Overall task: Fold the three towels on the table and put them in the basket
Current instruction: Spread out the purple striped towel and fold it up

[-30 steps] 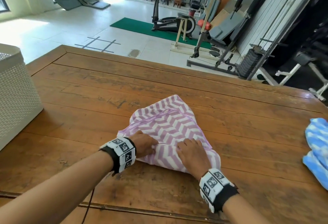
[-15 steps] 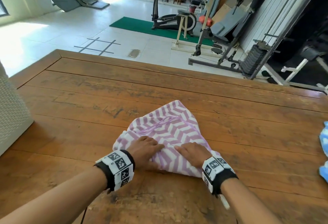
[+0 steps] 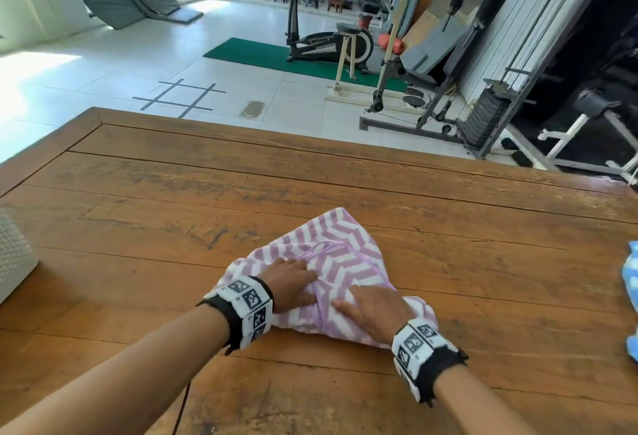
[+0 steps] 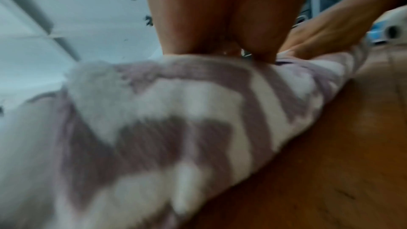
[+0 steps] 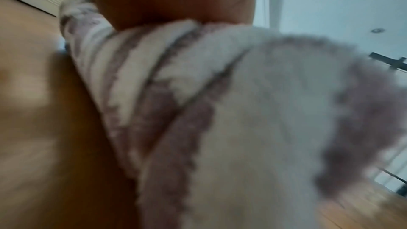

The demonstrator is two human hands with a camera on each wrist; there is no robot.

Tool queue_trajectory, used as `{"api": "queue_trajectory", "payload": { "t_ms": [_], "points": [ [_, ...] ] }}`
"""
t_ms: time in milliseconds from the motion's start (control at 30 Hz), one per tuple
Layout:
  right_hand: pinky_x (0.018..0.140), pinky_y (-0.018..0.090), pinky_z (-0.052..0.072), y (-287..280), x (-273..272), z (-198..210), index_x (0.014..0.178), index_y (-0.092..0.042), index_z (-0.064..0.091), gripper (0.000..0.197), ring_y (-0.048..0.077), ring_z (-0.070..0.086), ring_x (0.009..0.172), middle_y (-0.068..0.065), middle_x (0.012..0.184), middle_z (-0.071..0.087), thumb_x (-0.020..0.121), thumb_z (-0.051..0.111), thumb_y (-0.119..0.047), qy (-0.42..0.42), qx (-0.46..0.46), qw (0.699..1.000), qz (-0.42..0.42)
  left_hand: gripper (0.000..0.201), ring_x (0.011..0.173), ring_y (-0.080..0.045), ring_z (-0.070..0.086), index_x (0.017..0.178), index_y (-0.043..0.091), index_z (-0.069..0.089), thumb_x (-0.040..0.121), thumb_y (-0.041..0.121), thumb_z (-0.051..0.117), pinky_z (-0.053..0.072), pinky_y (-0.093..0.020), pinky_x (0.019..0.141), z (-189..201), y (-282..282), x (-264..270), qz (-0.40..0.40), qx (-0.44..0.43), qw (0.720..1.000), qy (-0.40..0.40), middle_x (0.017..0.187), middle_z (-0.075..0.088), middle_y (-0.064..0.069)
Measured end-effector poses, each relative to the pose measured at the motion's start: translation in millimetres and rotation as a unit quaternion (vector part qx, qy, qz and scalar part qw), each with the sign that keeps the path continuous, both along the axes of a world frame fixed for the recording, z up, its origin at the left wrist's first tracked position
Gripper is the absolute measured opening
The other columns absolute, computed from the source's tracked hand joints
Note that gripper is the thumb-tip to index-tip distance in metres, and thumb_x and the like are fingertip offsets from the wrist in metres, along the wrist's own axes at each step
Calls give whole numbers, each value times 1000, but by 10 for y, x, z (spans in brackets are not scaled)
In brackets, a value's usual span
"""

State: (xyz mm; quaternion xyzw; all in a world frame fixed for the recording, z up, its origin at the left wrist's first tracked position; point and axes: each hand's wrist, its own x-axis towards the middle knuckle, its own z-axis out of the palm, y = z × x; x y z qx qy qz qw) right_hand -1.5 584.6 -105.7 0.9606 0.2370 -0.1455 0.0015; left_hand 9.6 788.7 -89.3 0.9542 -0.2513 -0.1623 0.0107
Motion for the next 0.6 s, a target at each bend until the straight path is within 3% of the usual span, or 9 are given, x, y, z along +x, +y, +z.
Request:
{"api": "queue_trajectory", "payload": {
  "t_ms": [33, 67, 167, 300, 433, 500, 567, 600],
  "points": [
    [76, 37, 40, -20, 102, -25, 125, -22, 50, 104, 30, 58, 102, 11, 114, 59, 71, -15, -83, 28, -23, 999, -5, 44, 124, -25, 44, 137, 19, 43, 97, 38, 43, 30, -36, 103, 0, -16, -35, -9, -18, 999, -38, 135, 48, -6],
    [76, 36, 41, -40, 204, -60, 123, -21, 51, 107, 29, 58, 100, 10, 114, 60, 68, -16, -84, 44, -28, 998, -24, 48, 126, -24, 42, 140, 20, 39, 96, 38, 44, 28, -35, 106, -8, -28, -75, -17, -37, 998, -55, 137, 46, -5],
    [90, 41, 45, -8, 387, -63, 111, -20, 57, 71, 26, 59, 101, 8, 116, 63, 89, 13, -72, 103, 5, 991, -87, 71, 132, -22, 33, 148, 19, 25, 89, 50, 51, 17, -34, 113, -64, -3, -148, -33, -18, 998, -47, 144, 38, -4],
    [95, 41, 43, 45, 360, 8, 119, -18, 56, 67, 25, 57, 105, 6, 121, 60, 92, 19, -67, 145, 35, 984, -100, 59, 126, -22, 44, 144, 23, 34, 91, 38, 55, 25, -34, 104, -24, 13, 24, -23, -4, 1000, -16, 133, 51, -4],
    [89, 38, 42, 46, 36, 110, 128, -18, 44, 34, 26, 51, 108, 8, 123, 53, 102, 32, -38, -5, 0, 1000, -22, 52, 123, -24, 48, 139, 21, 45, 91, 34, 59, 33, -32, 101, 92, -17, 128, -14, -8, 998, 55, 131, 57, -5],
    [96, 41, 38, 38, -150, 119, 137, -18, 36, 52, 28, 47, 116, 8, 129, 49, 99, 22, -51, -21, 7, 1000, -13, 49, 122, -26, 49, 135, 17, 51, 89, 32, 62, 37, -30, 96, 117, -11, 145, 4, -29, 994, 108, 130, 57, -7],
    [96, 39, 35, 31, -235, 75, 137, -19, 37, 91, 28, 48, 117, 7, 127, 53, 78, -6, -73, 0, -15, 1000, 0, 50, 124, -25, 47, 136, 14, 51, 89, 30, 63, 37, -28, 97, 161, -12, 126, 11, -32, 987, 159, 134, 53, -8],
    [91, 39, 36, 44, -258, 48, 131, -19, 41, 100, 28, 50, 113, 7, 122, 56, 70, -15, -74, -1, -17, 1000, 8, 54, 127, -24, 45, 138, 14, 47, 89, 31, 63, 35, -28, 100, 183, -9, 100, 16, -25, 984, 173, 138, 49, -7]
  ]
}}
